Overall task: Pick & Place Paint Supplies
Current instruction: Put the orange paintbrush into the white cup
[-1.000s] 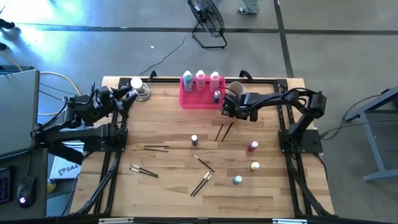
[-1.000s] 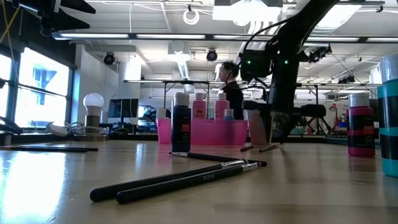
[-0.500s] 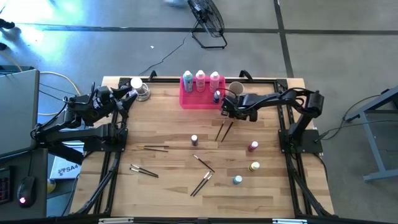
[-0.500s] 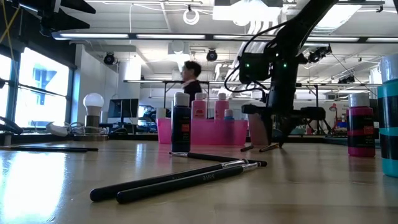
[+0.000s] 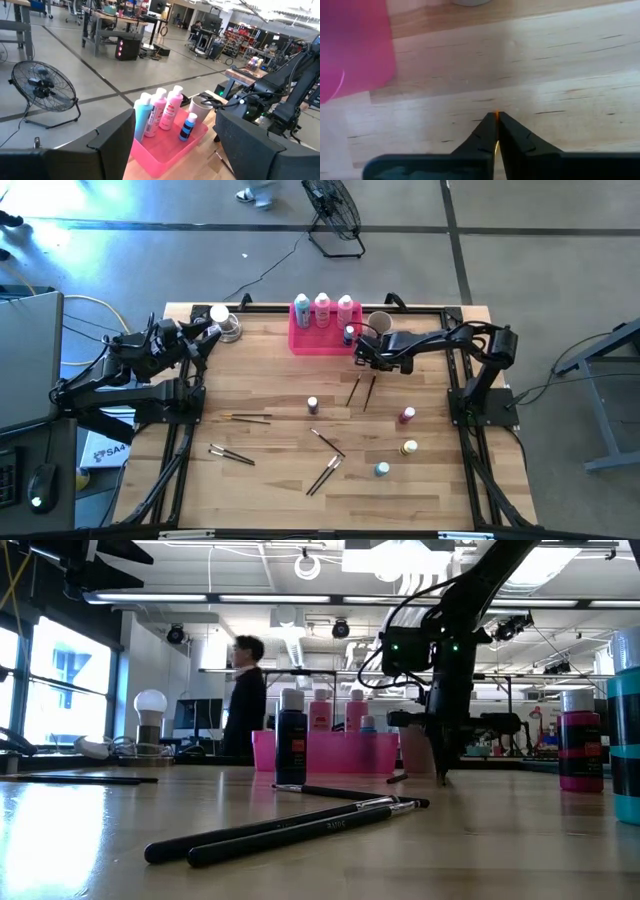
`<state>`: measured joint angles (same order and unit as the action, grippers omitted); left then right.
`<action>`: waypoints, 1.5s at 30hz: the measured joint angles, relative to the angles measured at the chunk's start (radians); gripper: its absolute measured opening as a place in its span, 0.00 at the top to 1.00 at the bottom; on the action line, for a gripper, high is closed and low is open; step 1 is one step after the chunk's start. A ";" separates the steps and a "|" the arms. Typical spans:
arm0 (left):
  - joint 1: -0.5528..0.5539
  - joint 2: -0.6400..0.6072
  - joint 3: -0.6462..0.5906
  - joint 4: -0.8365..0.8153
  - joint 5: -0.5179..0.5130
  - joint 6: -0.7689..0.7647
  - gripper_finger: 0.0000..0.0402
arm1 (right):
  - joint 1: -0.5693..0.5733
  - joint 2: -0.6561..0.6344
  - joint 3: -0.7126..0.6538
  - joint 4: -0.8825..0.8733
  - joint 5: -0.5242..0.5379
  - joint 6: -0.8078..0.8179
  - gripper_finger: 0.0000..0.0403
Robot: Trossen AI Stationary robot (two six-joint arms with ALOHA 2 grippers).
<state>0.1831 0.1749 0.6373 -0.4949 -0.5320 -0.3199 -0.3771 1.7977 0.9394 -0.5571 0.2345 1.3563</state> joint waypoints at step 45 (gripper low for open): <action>0.000 0.000 0.000 -0.009 0.000 -0.027 0.32 | 0.025 -0.439 -0.005 0.134 -0.023 -0.367 0.99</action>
<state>0.1829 0.1749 0.6373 -0.5041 -0.5316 -0.3466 -0.3521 1.3588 0.9348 -0.4230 0.2116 0.9897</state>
